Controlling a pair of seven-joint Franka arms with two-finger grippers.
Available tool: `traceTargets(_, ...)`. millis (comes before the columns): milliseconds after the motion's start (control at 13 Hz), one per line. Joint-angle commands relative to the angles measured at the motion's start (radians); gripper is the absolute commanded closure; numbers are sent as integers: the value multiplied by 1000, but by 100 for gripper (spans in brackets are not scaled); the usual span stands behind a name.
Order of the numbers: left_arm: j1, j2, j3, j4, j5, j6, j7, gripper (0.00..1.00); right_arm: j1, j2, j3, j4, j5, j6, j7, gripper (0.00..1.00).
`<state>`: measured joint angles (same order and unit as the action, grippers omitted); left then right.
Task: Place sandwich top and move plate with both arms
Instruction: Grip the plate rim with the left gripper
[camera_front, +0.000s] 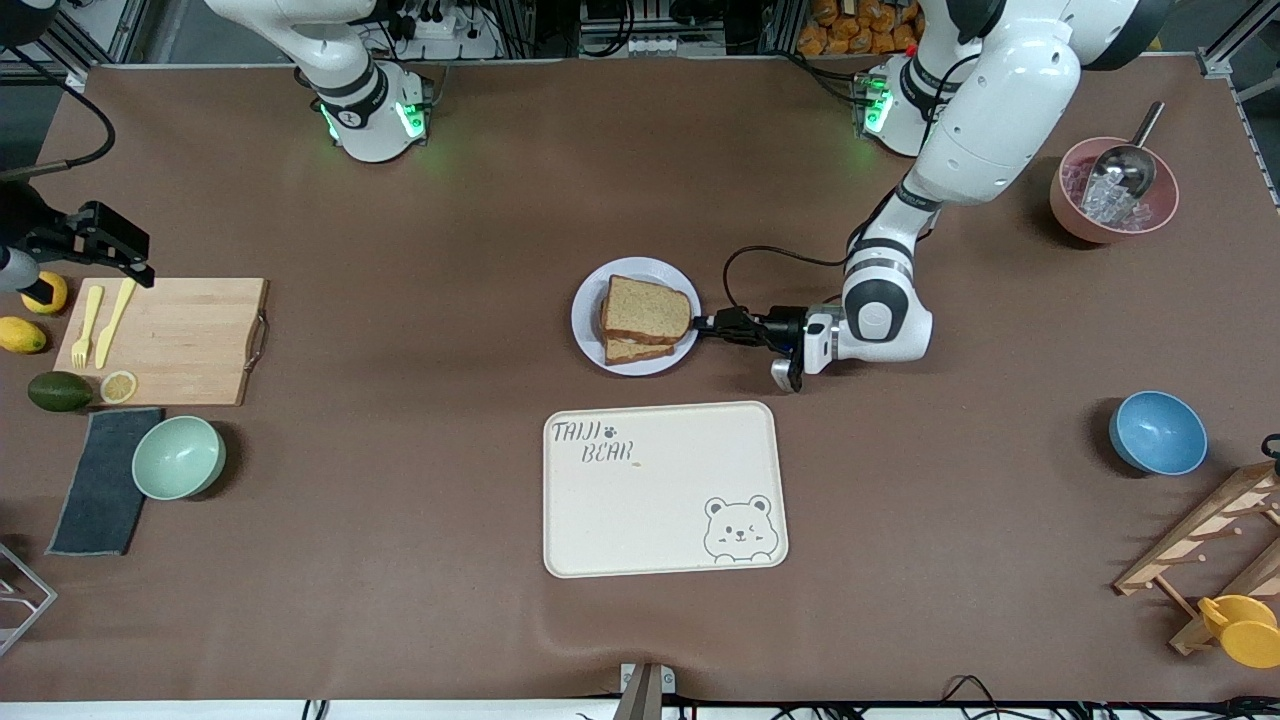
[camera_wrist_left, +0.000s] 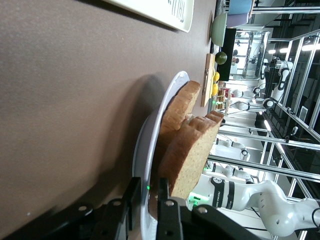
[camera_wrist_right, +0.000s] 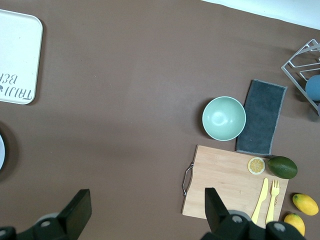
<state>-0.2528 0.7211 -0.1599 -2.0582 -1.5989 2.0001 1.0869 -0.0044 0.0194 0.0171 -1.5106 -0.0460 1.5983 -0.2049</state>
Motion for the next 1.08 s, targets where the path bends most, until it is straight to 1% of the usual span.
traceTargets(0, -34, 112, -1, 64, -52, 20, 59, 80, -5, -29, 7, -23, -17, -1, 18, 0)
traceTargets(231, -40, 121, -1, 70, -53, 20, 67, 80, -3, -29, 7, -23, -17, 0, 18, 0)
traceTargets(463, -42, 129, -1, 70, -56, 20, 80, 88, -5, -27, 7, -30, -17, -3, 18, 0)
traceTargets(540, -40, 133, -1, 70, -58, 20, 91, 92, -5, -27, 7, -30, -17, -3, 18, 0)
traceTargets(617, -40, 135, -1, 70, -65, 20, 115, 94, -5, -27, 7, -27, -17, -15, 18, 0)
traceTargets(694, -40, 135, -1, 70, -84, 20, 143, 99, -5, -27, 7, -26, -17, -18, 18, 0)
traceTargets(1003, -33, 130, -3, 69, -88, 16, 160, 100, -5, -23, 7, -28, -18, -15, 18, 0)
